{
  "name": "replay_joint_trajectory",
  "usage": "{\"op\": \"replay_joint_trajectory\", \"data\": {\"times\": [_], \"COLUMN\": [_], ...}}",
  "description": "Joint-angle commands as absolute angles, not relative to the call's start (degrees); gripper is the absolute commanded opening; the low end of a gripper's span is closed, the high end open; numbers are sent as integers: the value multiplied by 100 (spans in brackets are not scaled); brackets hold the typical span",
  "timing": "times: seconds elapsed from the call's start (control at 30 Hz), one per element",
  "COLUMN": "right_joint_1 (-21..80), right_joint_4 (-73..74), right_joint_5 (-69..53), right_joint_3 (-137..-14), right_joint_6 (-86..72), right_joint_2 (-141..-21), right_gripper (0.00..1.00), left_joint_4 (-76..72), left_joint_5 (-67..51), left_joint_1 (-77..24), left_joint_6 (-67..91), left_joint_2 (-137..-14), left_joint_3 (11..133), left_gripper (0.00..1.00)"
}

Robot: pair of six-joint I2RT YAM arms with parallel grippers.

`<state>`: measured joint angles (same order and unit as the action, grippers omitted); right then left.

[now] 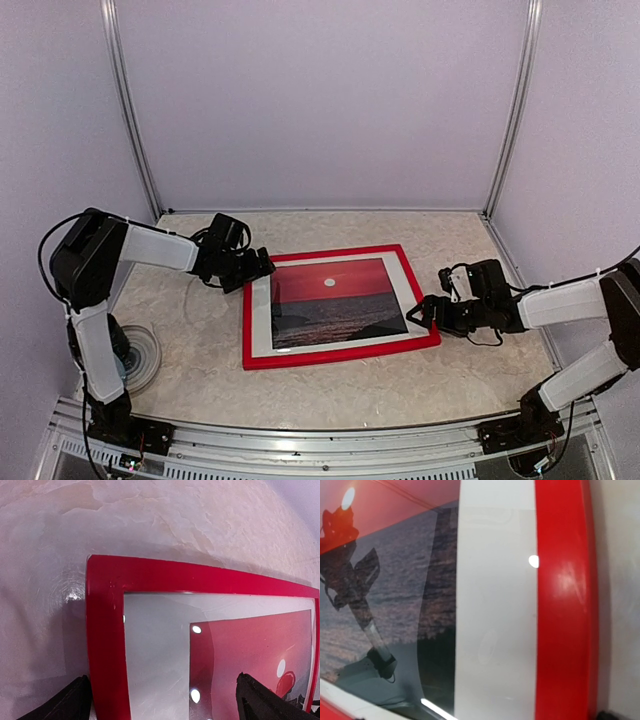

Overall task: Put the photo into the frame
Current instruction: Adjust the photo frame at the center of the board.

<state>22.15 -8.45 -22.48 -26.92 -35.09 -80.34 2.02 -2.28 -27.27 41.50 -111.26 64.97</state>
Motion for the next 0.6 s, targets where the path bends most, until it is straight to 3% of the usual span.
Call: {"op": "replay_joint_trajectory", "data": {"times": [0.0, 0.57], "right_joint_1": [2484, 2522], "right_joint_4": [-817, -610], "right_joint_5": [-2471, -2324], "right_joint_3": [-2559, -2492], "right_joint_6": [-3747, -3720], "right_joint_2": [-7854, -7623], "right_gripper": [99, 99], "left_joint_4": [309, 513], "left_joint_5": [-679, -657], "left_joint_1": [-2830, -2802], "left_joint_6": [4161, 4154], "left_joint_2": [-11411, -11785], "left_joint_3": [6667, 7233], "left_gripper": [99, 99]}}
